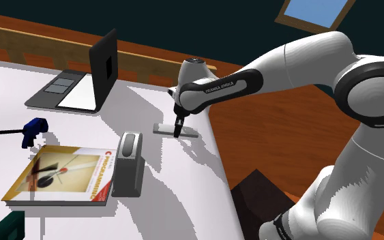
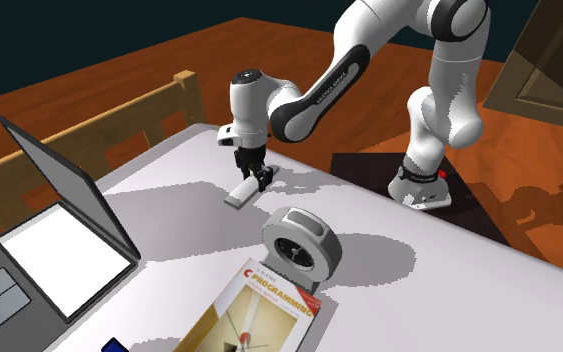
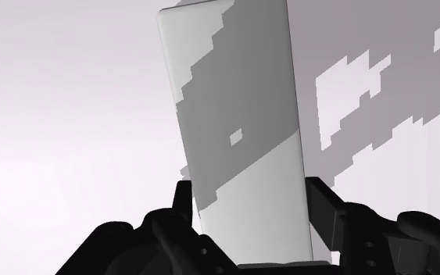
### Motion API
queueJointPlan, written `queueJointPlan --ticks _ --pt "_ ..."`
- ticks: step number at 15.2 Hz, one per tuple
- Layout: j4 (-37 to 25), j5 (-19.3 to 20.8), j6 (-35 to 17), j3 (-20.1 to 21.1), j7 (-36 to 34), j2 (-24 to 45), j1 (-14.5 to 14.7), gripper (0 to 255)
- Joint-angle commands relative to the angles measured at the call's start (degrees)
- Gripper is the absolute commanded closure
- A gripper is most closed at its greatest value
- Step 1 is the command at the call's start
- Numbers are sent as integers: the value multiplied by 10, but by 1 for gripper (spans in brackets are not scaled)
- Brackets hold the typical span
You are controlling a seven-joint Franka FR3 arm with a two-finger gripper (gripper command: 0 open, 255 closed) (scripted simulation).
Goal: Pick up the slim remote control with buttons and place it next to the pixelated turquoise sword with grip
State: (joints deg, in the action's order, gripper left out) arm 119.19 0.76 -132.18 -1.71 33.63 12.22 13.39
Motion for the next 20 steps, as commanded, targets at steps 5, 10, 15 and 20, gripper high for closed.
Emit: queueJointPlan --ticks 5,10,15,20 --pt "-7 0 21 0 0 -13 0 255" --pt "-22 0 56 0 0 -33 0 255" --pt "-40 1 91 0 0 -51 1 255" --pt "-61 1 127 0 0 -65 1 255"
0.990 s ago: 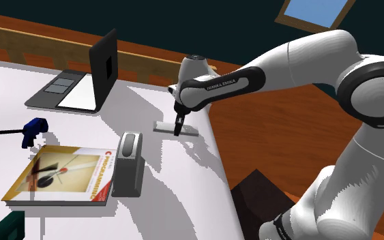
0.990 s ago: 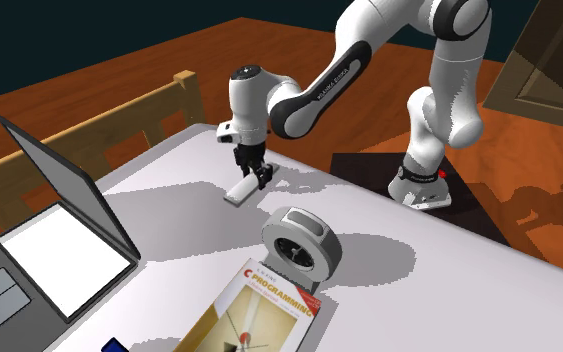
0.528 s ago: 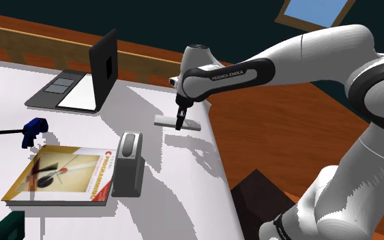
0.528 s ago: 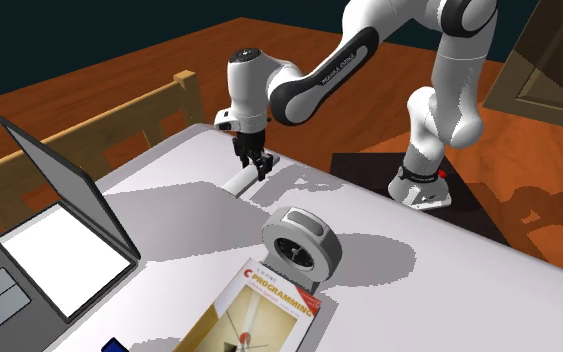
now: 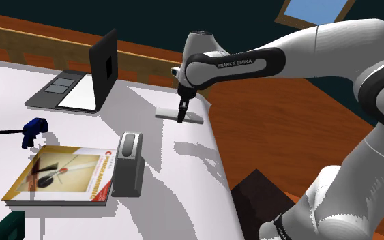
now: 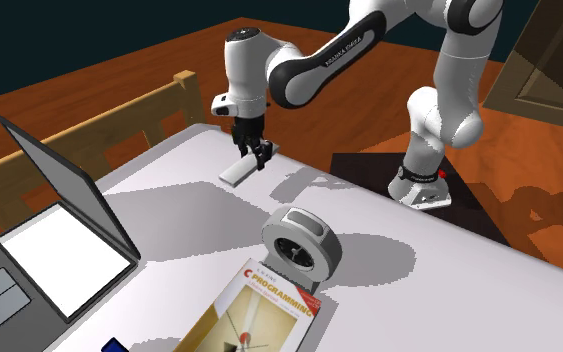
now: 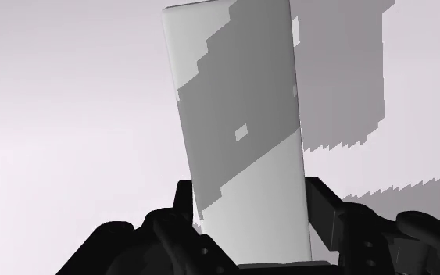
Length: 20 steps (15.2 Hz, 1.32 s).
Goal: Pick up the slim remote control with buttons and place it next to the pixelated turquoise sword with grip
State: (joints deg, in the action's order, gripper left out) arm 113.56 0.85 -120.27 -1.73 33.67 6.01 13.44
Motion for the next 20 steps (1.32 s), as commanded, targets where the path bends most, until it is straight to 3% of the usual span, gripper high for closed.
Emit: queueJointPlan --ticks 1,20 --pt "-10 0 15 0 0 -6 0 255" --pt "-123 0 156 0 1 -33 0 255"
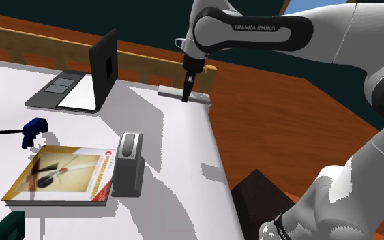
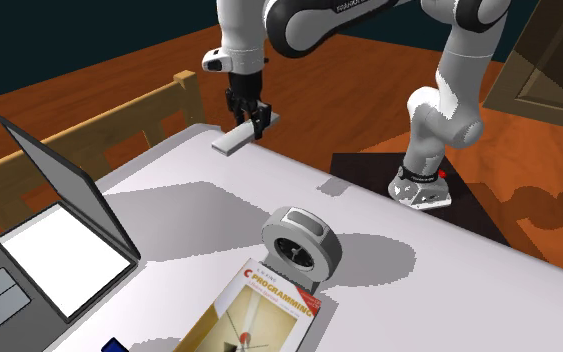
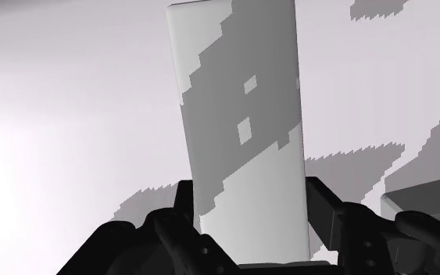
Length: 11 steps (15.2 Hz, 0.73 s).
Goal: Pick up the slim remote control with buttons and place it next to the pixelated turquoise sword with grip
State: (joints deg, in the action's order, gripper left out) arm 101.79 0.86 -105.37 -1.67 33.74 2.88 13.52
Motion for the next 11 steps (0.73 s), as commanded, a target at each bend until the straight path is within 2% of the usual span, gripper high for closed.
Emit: queueJointPlan --ticks 1,11 --pt "-13 0 15 0 1 -2 0 255" --pt "-96 0 94 0 2 3 0 255"
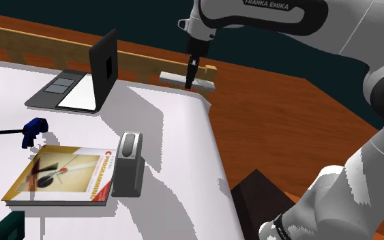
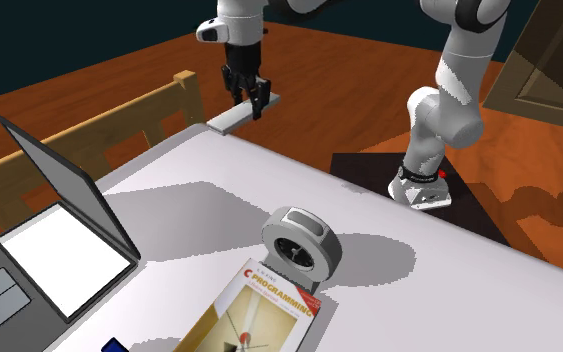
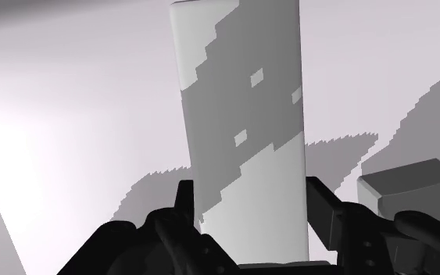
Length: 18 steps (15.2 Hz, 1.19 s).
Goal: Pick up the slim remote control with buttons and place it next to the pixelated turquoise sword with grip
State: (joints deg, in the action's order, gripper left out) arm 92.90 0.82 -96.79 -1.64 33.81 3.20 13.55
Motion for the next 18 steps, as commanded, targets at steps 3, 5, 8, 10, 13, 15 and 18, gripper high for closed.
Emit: queueJointPlan --ticks 3,5,8,10,13,15,18 --pt "-34 0 30 -1 2 3 -1 255" --pt "2 1 24 10 -21 -25 11 255" --pt "48 1 17 28 -56 -64 28 255" --pt "74 0 14 40 -79 -87 39 255" --pt "108 -4 12 61 -115 -118 55 255" --pt "127 -8 11 75 -139 -136 66 255" --pt "150 -15 11 98 -176 -159 83 255"
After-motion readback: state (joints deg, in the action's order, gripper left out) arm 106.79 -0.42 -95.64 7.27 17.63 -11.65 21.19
